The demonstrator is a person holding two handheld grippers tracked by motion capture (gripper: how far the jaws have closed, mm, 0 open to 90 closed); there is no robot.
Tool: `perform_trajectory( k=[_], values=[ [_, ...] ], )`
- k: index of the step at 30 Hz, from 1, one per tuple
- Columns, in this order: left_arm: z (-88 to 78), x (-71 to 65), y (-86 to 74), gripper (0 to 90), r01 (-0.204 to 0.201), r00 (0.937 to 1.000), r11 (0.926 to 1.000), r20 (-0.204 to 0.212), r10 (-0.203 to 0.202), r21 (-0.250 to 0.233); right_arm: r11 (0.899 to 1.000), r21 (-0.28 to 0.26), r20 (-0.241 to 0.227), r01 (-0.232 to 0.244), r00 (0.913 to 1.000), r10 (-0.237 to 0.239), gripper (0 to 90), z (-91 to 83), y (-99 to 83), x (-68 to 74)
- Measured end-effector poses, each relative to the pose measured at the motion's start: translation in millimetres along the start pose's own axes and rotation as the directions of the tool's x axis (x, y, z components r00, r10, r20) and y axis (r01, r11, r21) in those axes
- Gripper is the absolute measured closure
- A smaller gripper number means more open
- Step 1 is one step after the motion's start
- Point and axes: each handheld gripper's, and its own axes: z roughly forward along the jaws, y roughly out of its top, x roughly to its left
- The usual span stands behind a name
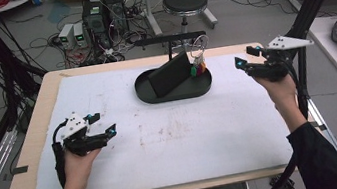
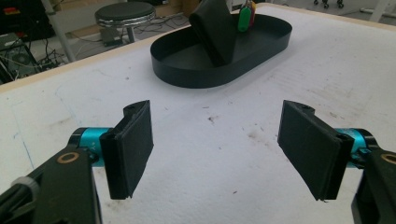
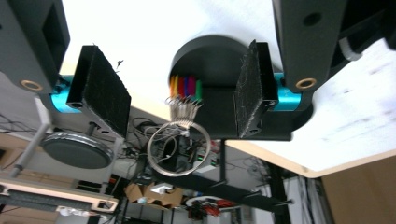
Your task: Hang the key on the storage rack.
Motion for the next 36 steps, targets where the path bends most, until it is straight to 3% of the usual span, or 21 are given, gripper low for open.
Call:
perform_trajectory(
  k=[4, 8, 16, 20, 26, 30, 36],
  values=[
    [2.5, -1.0, 1.4, 26.6, -0.011, 0.9999, 0.9999, 0.013, 0.011, 0.006, 0.999, -0.031, -0.026, -0.021, 0.9995, 0.02, 35.6, -14.9, -18.1, 9.9],
    [2.3, -3.8, 3.1, 26.6, -0.053, 0.9986, 0.9985, 0.005, 0.053, 0.013, 0.997, -0.056, -0.053, -0.049, 0.9975, 0.047, 33.4, -23.1, -38.3, 21.4],
    [-0.2, -7.4, 2.5, 26.6, -0.075, 0.9971, 0.9969, -0.007, 0.076, 0.024, 0.994, -0.079, -0.044, -0.077, 0.9963, 0.074, 29.9, -16.3, -80.8, 49.3],
    [-0.1, -7.0, 0.3, 26.5, -0.075, 0.997, 0.9966, -0.015, 0.076, 0.034, 0.996, -0.03, -0.05, -0.079, 0.9957, 0.077, 29.6, -9.3, -94.2, 53.0],
    [-1.0, -9.0, 0.4, 26.3, -0.076, 0.9965, 0.9957, -0.03, 0.077, 0.053, 0.998, 0.002, -0.055, -0.062, 0.9966, 0.062, 29.6, -6.7, -107.5, 51.1],
    [-1.5, -9.9, 2.6, 26.3, -0.039, 0.999, 0.997, -0.017, 0.041, 0.066, 0.997, 0.031, -0.063, -0.065, 0.9958, 0.066, 28.9, -2.8, -109.5, 50.2],
    [-3.4, -12.0, 2.3, 26.3, -0.049, 0.9984, 0.9966, -0.023, 0.051, 0.066, 0.998, 0.06, -0.058, -0.024, 0.9979, 0.028, 28.8, 1.5, -111.1, 49.9]
  ],
)
